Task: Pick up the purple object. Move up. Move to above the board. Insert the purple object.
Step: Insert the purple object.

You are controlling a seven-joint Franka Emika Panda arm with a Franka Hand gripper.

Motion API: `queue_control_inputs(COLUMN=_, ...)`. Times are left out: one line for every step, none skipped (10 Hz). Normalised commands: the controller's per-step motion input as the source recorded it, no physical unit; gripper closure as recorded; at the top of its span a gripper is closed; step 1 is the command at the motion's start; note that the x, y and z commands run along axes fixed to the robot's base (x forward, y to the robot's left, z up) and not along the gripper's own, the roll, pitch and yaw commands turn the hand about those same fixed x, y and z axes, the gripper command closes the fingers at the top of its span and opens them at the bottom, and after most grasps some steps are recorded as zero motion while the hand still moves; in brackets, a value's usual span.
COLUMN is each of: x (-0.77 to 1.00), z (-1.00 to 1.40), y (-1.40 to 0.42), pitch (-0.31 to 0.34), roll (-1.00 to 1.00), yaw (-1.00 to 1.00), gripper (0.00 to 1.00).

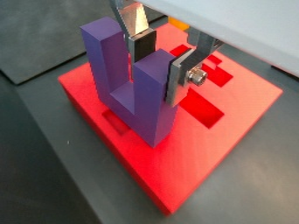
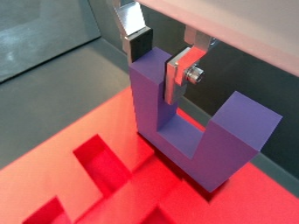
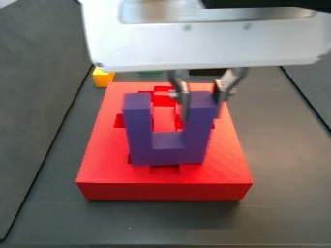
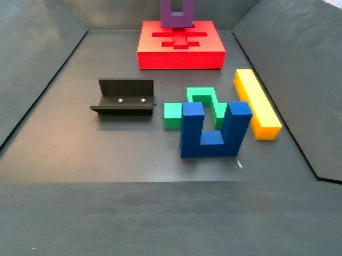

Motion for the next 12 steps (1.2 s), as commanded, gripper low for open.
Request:
queue_control_inputs(x=-0.19, z=0.0, y=0.0, pitch=-0.034, roll=-0.06, yaw=-0.08, gripper=1.0)
queue_control_inputs(x=0.0, z=-0.04, y=0.0, pitch=-0.011, roll=0.0, yaw=0.0, gripper=1.0)
queue_control_inputs(x=0.21, z=-0.14, y=-0.11, pitch=0.0, roll=0.02, yaw=0.0, gripper=1.0)
queue_control_inputs(x=0.42, z=-0.15, y=-0.22, pitch=0.0, roll=0.0, yaw=0.0, gripper=1.0)
queue_control_inputs(x=0.49, z=-0.21, y=-0.17, pitch=0.0, roll=0.0, yaw=-0.01, gripper=1.0)
queue_control_inputs(x=0.08, z=-0.21, y=0.0, pitch=0.0, roll=0.0, yaw=-0.04, gripper=1.0)
queue_control_inputs(x=-0.05, z=-0.23, y=0.0, pitch=0.0, roll=0.0, yaw=-0.03, gripper=1.0)
queue_control_inputs(x=-0.05, z=-0.25, y=0.01, pitch=0.0, roll=0.0, yaw=-0.03, gripper=1.0)
queue_control_inputs(x=0.0, z=-0.26, y=0.15, pitch=0.0, roll=0.02, yaw=-0.07, gripper=1.0)
queue_control_inputs(x=-0.06, z=-0.16, y=0.21, pitch=0.0, roll=0.0, yaw=-0.11, gripper=1.0)
queue_control_inputs(x=-0.05, z=-0.11, y=0.12, pitch=0.0, roll=0.0, yaw=-0.09, gripper=1.0)
queue_control_inputs(x=0.0, z=-0.05, y=0.12, pitch=0.0, roll=-0.01, yaw=-0.06, gripper=1.0)
